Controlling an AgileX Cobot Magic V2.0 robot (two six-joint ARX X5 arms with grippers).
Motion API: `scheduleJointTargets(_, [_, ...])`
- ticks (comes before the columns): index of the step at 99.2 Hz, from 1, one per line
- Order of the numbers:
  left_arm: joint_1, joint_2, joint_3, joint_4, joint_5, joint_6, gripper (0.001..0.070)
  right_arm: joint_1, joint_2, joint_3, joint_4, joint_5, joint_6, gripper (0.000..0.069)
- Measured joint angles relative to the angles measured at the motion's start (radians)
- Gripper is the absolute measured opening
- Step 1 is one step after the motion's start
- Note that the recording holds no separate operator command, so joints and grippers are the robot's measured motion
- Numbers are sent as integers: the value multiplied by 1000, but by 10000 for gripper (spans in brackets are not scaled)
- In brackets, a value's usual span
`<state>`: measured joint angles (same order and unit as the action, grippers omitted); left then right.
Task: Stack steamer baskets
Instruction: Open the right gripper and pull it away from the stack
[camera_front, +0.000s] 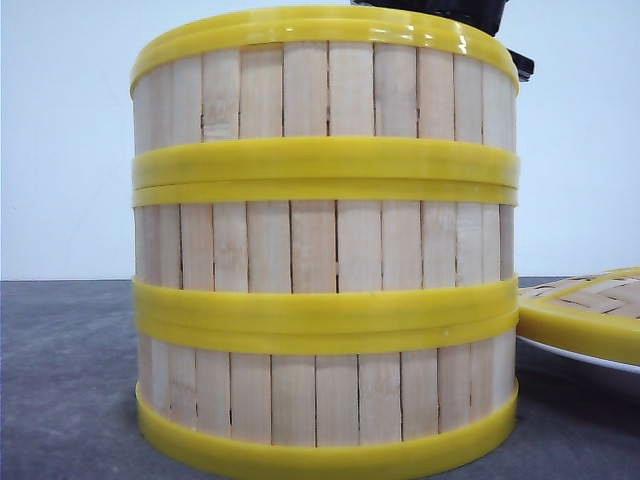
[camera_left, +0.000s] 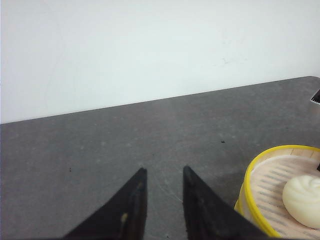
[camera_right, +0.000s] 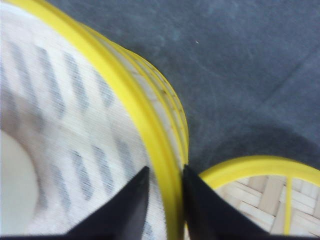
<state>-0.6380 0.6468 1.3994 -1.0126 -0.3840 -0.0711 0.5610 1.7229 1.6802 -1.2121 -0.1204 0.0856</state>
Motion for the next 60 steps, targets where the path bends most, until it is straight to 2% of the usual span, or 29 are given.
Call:
scheduleJointTargets(39, [0, 0, -2, 0, 0, 0, 111, -20, 0, 6, 40, -10, 0, 255])
scheduleJointTargets(60, [0, 0, -2, 0, 0, 0, 111, -59, 0, 113, 54, -11, -6, 264])
